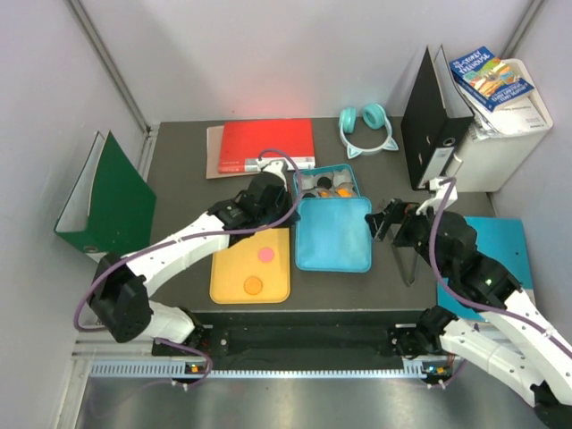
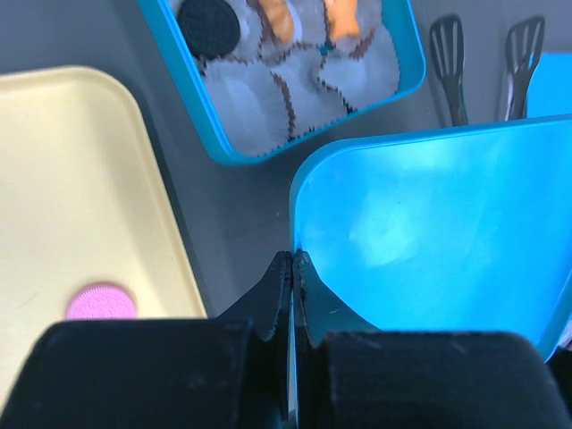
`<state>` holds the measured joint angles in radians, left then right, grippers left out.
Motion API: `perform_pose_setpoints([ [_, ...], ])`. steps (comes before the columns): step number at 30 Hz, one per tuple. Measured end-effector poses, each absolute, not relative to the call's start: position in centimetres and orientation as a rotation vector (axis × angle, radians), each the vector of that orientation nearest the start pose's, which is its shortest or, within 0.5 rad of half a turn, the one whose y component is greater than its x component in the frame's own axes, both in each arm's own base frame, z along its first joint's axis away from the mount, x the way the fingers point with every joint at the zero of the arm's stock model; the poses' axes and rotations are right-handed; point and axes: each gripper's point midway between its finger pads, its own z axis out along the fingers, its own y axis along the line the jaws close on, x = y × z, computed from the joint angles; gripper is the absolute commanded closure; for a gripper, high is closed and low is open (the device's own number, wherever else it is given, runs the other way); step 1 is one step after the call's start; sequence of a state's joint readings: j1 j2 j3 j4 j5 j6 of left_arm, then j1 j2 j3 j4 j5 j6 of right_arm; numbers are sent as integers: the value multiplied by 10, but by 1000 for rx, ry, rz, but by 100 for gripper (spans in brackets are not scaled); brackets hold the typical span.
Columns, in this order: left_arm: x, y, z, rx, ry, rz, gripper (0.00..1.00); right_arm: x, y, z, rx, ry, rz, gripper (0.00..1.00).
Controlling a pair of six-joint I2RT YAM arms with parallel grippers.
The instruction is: Pack the cookies
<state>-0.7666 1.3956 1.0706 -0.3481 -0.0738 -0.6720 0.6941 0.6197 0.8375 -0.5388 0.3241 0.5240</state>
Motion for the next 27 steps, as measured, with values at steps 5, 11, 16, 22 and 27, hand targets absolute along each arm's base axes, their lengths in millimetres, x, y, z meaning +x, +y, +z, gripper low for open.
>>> perform_pose_setpoints([
  [5, 302, -275, 181, 4, 2312, -761, 100, 213, 133, 260, 54, 1882, 556, 1],
  [11, 317, -270, 196, -17, 2268, -888, 100, 214, 148, 255, 9, 1872, 624, 1],
  [16, 316, -280, 209, 23, 2231, -986, 100, 225, 166, 253, -21, 1879, 652, 2],
  [22, 310, -286, 226, 57, 2189, -1067, 100, 239, 185, 242, -64, 1911, 660, 3],
  [27, 307, -288, 241, 71, 2141, -1108, 100, 249, 193, 229, -75, 1953, 654, 30],
])
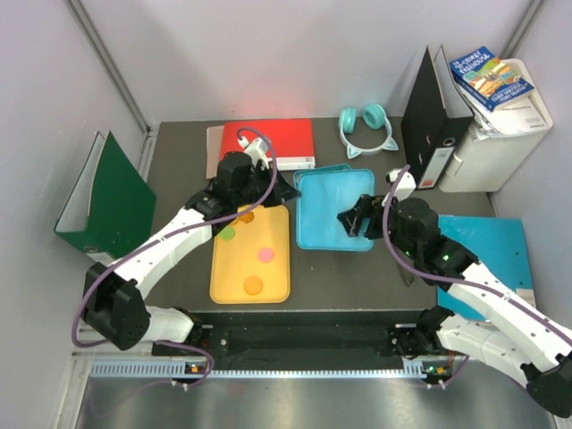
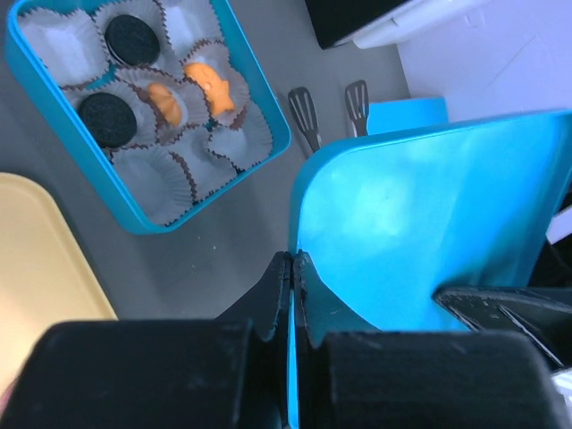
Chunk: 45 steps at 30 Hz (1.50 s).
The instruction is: Pack the cookies
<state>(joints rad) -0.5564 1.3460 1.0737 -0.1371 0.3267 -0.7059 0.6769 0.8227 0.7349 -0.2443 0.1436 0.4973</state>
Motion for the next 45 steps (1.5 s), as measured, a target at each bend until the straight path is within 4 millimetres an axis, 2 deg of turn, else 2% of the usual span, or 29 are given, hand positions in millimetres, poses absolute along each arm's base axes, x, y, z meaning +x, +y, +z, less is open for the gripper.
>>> perform_pose_setpoints([
  [1, 308, -287, 242, 73, 2136, -1109, 100, 249, 194, 229, -81, 1952, 657, 41],
  [3, 310, -285, 242, 63, 2133, -1099, 100, 248, 199, 235, -95, 1934, 697, 53],
  [4, 312, -283, 240, 56, 2134, -1095, 100, 245, 205, 241, -107, 1915, 742, 62],
  [8, 313, -282, 239, 48, 2130, -1100, 98, 236, 218, 260, -164, 1862, 845, 81],
  [12, 314, -281, 241, 39, 2131, -1122, 83, 236, 216, 264, -158, 1848, 839, 97],
  [13, 314, -280, 242, 28, 2133, -1128, 79, 235, 215, 265, -158, 1846, 838, 98],
  [14, 316, -278, 242, 16, 2132, -1126, 62, 236, 213, 264, -153, 1845, 823, 98],
  [16, 323, -270, 241, -21, 2130, -1114, 43, 239, 205, 261, -135, 1856, 780, 98],
  [17, 328, -264, 241, -51, 2130, -1109, 27, 240, 202, 261, -132, 1853, 765, 98],
  [21, 345, -239, 233, -189, 2147, -1046, 9, 240, 196, 260, -155, 1853, 719, 100],
  [24, 353, -220, 222, -305, 2175, -979, 2, 242, 193, 263, -184, 1848, 677, 100],
  [28, 357, -206, 212, -418, 2199, -915, 2, 248, 187, 276, -237, 1831, 593, 100],
  [33, 361, -195, 204, -521, 2205, -848, 2, 259, 190, 290, -402, 1779, 334, 100],
  [37, 362, -190, 201, -563, 2205, -829, 2, 260, 205, 278, -614, 1720, 31, 100],
  [40, 361, -192, 204, -554, 2210, -855, 2, 274, 216, 262, -756, 1638, -285, 100],
  [45, 360, -205, 222, -492, 2200, -949, 2, 283, 216, 236, -935, 1460, -701, 100],
])
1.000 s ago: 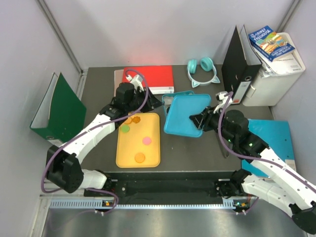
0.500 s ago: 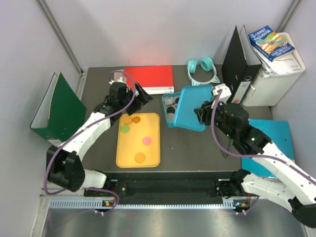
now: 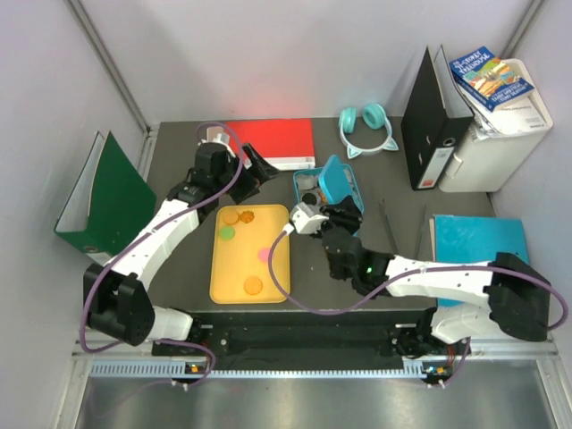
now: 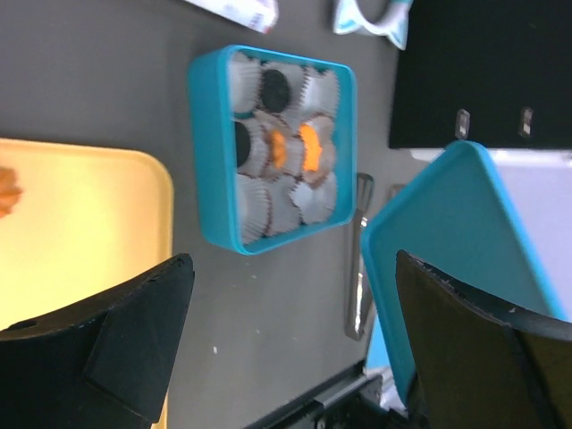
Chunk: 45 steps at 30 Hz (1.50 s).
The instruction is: Pack the cookies
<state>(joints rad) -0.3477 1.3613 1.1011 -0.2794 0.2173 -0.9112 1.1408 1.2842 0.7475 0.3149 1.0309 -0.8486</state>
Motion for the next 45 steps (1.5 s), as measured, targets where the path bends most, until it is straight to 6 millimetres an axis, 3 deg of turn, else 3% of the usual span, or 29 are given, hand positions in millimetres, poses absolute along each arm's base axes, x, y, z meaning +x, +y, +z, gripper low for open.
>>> perform_pose_setpoints([
  [4, 358, -218, 240, -419, 2174, -1057, 2, 274, 220, 241, -986, 1325, -845, 100],
  [9, 349, -236, 255, -314, 2160, -1216, 2, 261, 238, 264, -1003, 1146, -907, 100],
  [13, 344, -250, 267, -250, 2137, -1342, 2, 254, 251, 266, -1071, 1034, -959, 100],
  [25, 338, -260, 309, -157, 1990, -1562, 5, 251, 251, 262, -1098, 980, -982, 100],
  [30, 328, -273, 311, -88, 1989, -1643, 12, 251, 252, 259, -1097, 989, -965, 100],
  [36, 310, -296, 291, 14, 2085, -1669, 16, 252, 255, 255, -1106, 987, -949, 100],
  [39, 305, -305, 292, 91, 2112, -1636, 25, 252, 259, 249, -1125, 983, -951, 100],
  [43, 300, -310, 295, 159, 2118, -1600, 45, 253, 263, 241, -1153, 978, -960, 100],
  [45, 301, -309, 291, 159, 2134, -1578, 61, 254, 264, 239, -1159, 977, -960, 100],
])
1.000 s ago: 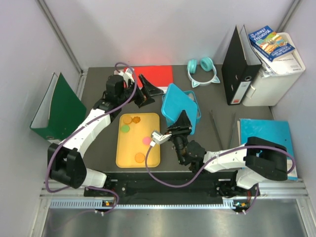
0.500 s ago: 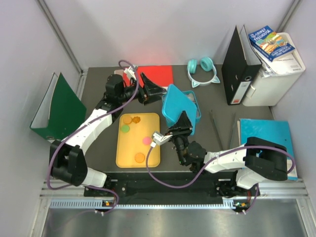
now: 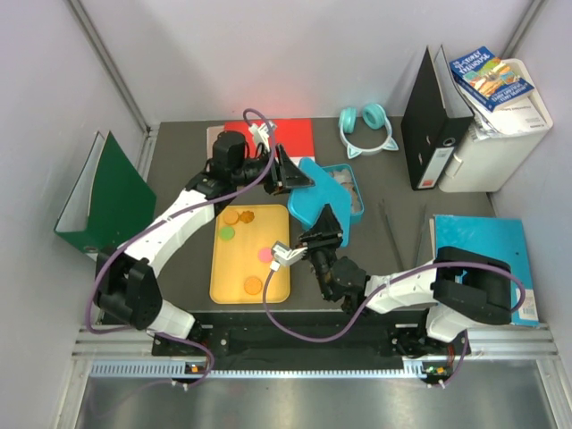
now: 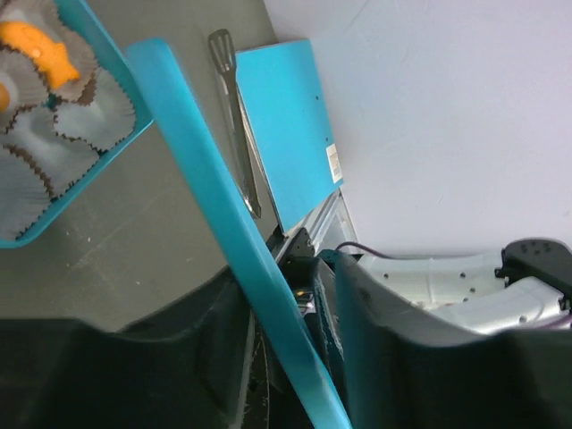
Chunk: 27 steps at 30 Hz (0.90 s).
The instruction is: Pack the cookies
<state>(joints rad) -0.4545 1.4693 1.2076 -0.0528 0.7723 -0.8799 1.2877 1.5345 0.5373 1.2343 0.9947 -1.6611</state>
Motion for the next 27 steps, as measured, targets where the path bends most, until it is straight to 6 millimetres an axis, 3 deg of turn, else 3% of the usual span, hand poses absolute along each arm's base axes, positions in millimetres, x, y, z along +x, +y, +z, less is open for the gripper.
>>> perform_pose_setpoints([
  [3, 303, -308, 278, 151, 2174, -1546, 80, 253, 264, 239, -1156, 979, -954, 100],
  [8, 302, -307, 270, 116, 2242, -1522, 87, 254, 264, 230, -1216, 978, -998, 100],
  [11, 301, -307, 268, 117, 2256, -1503, 100, 254, 263, 229, -1216, 982, -1001, 100],
  [12, 301, -306, 267, 117, 2260, -1498, 100, 254, 263, 229, -1217, 982, -1002, 100],
  [15, 301, -305, 264, 111, 2272, -1481, 100, 254, 263, 228, -1220, 984, -1008, 87],
  [16, 301, -304, 263, 109, 2276, -1475, 100, 254, 263, 227, -1221, 984, -1011, 71],
  [18, 301, -304, 262, 106, 2280, -1468, 100, 254, 262, 228, -1223, 983, -1017, 59],
  [19, 301, -304, 262, 106, 2281, -1468, 100, 254, 262, 228, -1220, 984, -1018, 47],
  [27, 305, -305, 260, 92, 2286, -1468, 100, 247, 267, 241, -1188, 954, -1007, 28],
])
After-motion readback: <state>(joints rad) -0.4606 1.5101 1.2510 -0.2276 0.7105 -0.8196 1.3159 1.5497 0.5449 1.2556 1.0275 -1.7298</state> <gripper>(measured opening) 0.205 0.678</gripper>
